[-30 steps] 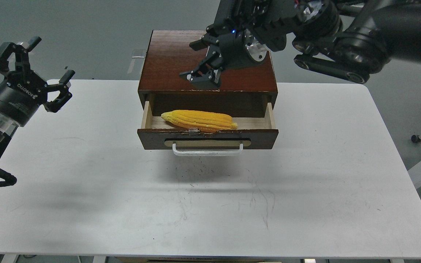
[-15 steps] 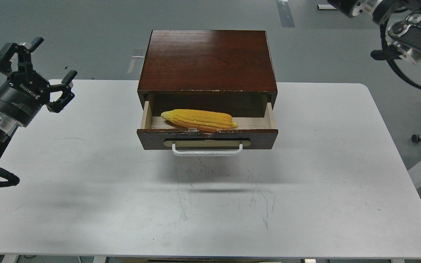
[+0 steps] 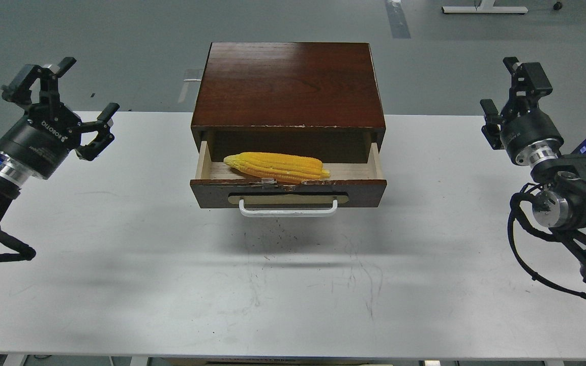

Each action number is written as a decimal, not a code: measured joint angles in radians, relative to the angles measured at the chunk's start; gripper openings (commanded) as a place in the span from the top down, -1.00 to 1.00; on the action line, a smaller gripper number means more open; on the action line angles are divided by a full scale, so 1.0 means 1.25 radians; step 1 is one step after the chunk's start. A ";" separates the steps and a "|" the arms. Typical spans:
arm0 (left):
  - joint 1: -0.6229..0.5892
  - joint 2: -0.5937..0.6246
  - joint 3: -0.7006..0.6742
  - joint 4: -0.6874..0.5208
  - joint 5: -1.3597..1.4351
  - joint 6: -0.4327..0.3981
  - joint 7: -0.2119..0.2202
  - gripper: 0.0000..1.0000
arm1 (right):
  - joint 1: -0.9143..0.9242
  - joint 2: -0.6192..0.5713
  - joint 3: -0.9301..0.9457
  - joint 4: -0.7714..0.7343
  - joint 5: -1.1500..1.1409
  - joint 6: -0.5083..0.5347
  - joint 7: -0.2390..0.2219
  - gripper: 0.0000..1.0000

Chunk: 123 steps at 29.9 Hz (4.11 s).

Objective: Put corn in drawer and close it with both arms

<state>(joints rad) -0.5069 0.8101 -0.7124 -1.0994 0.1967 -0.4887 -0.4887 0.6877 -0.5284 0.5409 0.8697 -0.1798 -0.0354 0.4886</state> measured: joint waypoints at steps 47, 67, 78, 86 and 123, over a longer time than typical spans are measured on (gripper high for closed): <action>-0.223 -0.179 0.246 -0.468 1.166 0.000 0.057 -0.15 | -0.055 0.014 -0.020 -0.056 0.089 0.135 0.000 -1.00; 0.014 -0.200 0.197 -0.414 0.904 0.086 0.213 1.00 | -0.065 0.015 -0.020 -0.056 0.087 0.135 0.000 -1.00; 0.022 -0.223 0.175 -0.352 0.787 0.147 0.254 1.00 | -0.073 0.014 -0.020 -0.054 0.087 0.135 0.000 -1.00; 0.023 -0.233 0.161 -0.334 0.739 0.169 0.270 1.00 | -0.076 0.014 -0.020 -0.053 0.087 0.135 0.000 -1.00; 0.005 -0.304 0.095 -0.224 0.658 0.160 0.308 1.00 | -0.099 0.012 -0.019 -0.049 0.087 0.135 0.000 -1.00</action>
<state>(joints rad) -0.5012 0.4301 -0.5942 -1.3798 1.0194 -0.2891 -0.1038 0.5643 -0.5129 0.5171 0.8086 -0.0706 0.1330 0.4887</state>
